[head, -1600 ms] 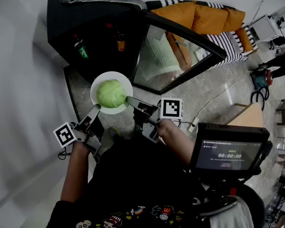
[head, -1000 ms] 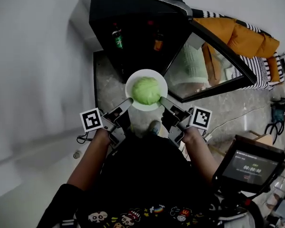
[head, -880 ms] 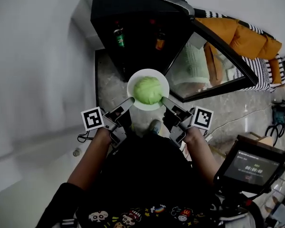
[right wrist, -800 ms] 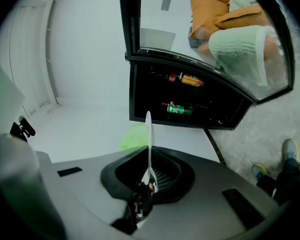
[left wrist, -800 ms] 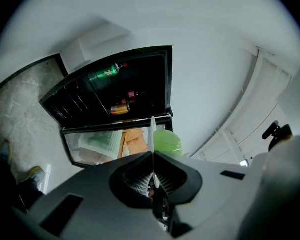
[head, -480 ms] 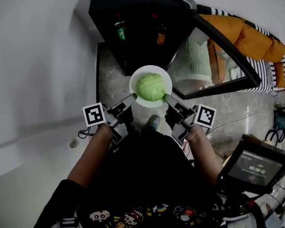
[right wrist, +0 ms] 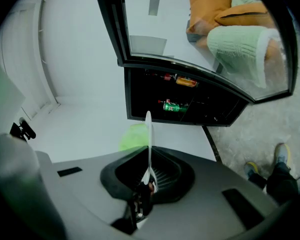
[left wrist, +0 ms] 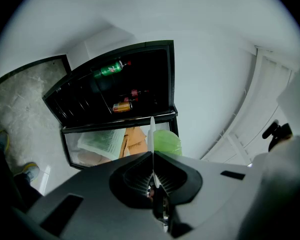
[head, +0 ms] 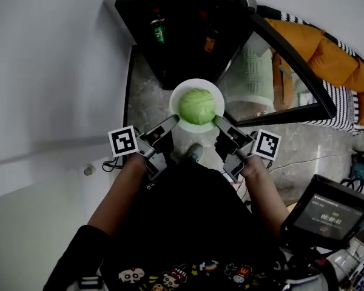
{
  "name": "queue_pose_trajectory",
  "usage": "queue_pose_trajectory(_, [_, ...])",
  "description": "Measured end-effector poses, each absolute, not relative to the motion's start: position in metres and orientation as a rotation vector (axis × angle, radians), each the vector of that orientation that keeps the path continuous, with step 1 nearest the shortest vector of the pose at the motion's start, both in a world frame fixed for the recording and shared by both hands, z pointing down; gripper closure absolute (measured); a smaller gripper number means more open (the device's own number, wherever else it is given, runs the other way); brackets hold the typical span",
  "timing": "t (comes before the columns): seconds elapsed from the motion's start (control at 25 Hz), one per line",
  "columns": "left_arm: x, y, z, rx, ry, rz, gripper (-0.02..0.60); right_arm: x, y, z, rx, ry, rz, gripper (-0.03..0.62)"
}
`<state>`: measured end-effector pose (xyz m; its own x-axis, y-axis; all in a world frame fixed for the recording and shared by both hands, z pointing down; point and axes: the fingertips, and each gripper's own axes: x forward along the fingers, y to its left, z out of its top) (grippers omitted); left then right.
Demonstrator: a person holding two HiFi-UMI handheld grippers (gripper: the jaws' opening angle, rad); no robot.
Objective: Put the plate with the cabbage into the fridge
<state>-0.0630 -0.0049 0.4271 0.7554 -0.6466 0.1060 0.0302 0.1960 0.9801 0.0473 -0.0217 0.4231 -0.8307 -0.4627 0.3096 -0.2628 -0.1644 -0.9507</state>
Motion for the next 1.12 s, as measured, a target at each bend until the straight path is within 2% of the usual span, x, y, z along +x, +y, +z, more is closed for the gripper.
queue_pose_trajectory(1.12, [-0.0632,-0.0033,0.4330,1.294,-0.583,-0.521,0.571,0.0478,-0.0194,0.4283,-0.858,1.920,-2.145,0.572])
